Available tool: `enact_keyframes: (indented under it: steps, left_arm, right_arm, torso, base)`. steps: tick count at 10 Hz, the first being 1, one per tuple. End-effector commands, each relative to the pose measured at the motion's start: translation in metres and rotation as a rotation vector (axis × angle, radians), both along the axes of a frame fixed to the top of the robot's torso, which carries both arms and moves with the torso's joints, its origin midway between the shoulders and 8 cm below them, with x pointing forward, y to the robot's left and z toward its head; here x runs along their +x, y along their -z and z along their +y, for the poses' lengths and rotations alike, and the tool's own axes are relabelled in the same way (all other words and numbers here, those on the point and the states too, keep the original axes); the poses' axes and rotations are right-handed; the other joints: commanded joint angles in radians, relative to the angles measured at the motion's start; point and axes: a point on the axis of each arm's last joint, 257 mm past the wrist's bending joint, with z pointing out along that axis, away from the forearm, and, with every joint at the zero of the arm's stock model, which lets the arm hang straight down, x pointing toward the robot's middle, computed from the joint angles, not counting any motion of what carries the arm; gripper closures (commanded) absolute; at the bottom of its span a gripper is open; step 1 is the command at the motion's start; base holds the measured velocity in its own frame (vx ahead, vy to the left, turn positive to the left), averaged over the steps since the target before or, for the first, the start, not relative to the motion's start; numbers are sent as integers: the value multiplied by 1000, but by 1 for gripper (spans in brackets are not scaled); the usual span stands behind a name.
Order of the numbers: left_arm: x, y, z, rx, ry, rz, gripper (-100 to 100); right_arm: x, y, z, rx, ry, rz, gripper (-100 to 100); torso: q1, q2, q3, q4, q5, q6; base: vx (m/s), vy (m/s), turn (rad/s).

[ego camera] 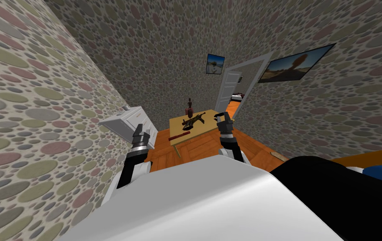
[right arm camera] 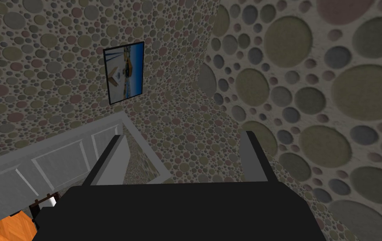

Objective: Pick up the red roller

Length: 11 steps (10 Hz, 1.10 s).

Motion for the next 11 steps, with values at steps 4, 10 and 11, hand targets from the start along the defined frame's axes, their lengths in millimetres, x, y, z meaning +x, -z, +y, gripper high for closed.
enact_keyframes:
  steps: [4,10,11]
  left_arm:
    - [30,41,19,-12,-35,138,-100]
    - [54,83,38,-43,-82,279,-100]
    - [61,93,43,-52,-94,309,-100]
  right_arm:
    - [0,0,0,0,0,0,0]
    - [0,0,0,0,0,0,0]
    - [0,0,0,0,0,0,0]
  torso:
    - [0,0,0,0,0,0]
    - [0,0,0,0,0,0]
    - [0,0,0,0,0,0]
  base:
    - [6,-16,-28]
    - [6,-12,-21]
    - [17,-18,-66]
